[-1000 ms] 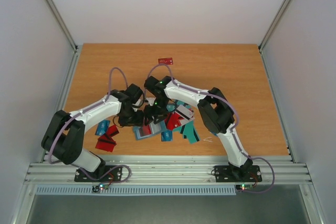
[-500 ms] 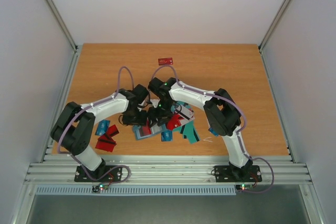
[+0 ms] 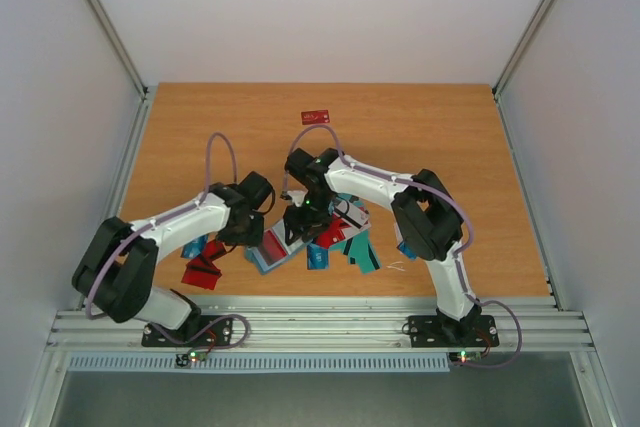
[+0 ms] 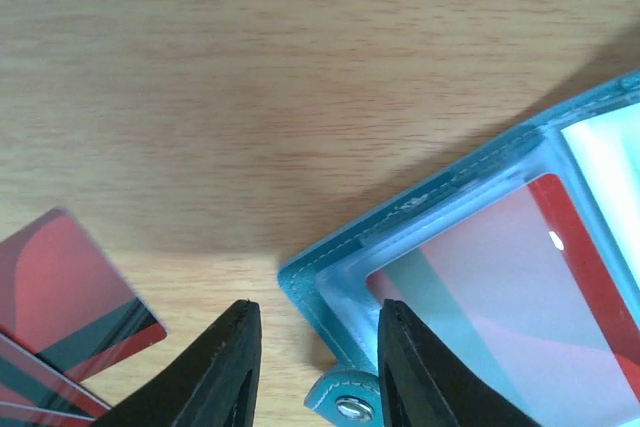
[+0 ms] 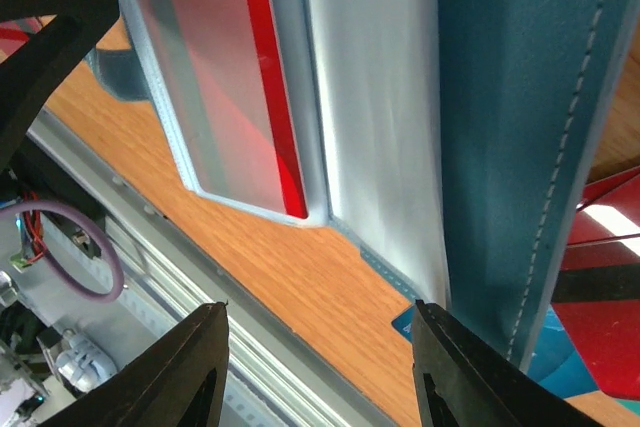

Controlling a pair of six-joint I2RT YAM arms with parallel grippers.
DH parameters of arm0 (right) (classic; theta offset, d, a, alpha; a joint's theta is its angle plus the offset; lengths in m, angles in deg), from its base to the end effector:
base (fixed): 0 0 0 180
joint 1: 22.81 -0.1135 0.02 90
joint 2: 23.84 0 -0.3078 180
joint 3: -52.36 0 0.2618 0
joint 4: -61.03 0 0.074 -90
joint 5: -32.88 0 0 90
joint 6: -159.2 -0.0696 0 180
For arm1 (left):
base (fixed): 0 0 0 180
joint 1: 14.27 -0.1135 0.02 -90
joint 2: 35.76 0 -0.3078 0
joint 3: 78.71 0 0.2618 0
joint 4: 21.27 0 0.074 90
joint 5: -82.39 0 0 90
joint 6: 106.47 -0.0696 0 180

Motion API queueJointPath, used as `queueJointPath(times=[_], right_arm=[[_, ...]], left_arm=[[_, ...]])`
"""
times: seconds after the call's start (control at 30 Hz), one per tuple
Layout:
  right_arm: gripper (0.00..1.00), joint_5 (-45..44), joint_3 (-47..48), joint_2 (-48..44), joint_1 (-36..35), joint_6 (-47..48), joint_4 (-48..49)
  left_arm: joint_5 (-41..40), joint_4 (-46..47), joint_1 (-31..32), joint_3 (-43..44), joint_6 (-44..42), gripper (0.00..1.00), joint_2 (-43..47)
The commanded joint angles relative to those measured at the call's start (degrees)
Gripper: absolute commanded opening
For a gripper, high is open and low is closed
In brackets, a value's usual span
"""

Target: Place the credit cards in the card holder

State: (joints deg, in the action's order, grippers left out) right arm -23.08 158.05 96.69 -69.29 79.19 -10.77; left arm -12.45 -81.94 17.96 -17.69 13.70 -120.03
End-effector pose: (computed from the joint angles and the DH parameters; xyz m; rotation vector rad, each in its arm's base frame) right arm 0.2728 0.3438 0.1801 1.3874 -2.5290 -0.8651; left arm 0.2104 -0.1257 0.1739 0.0473 3.0067 0.0260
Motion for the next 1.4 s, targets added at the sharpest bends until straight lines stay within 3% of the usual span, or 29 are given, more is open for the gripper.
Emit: queueJointPath(times=[0.0,0.2,0.57,0.77,1.03,1.37], right_arm=[[0.51,1.5,1.9,-2.9,0.3,1.1,-1.4],[0.51,4.6,4.5,-3.6,0.0,0.9,-1.1],[0.45,7.5,11.2,4.1,-2.6,-1.3,0.5],[0.36,3.4,14.8,8.8,-2.6,-0.9,-1.6],[0.29,-2.8,11.8,9.7,-0.9,-0.4,-2.5],[0.28,-5.0,6.6,10.2,-0.3,-1.5,-0.9]], left_arm=[[-2.7,2.8,0.2,-2.5,4.4,0.33,3.5],[-0.6,5.3,0.2,-6.8,8.2,0.22,10.4],[0.0,5.8,0.2,-10.7,11.1,0.18,12.1],[1.1,9.3,0.2,-12.8,13.1,0.16,12.0],[3.0,15.5,0.2,-16.9,14.0,0.11,12.9],[4.5,17.6,0.2,-19.2,14.3,0.11,13.4]])
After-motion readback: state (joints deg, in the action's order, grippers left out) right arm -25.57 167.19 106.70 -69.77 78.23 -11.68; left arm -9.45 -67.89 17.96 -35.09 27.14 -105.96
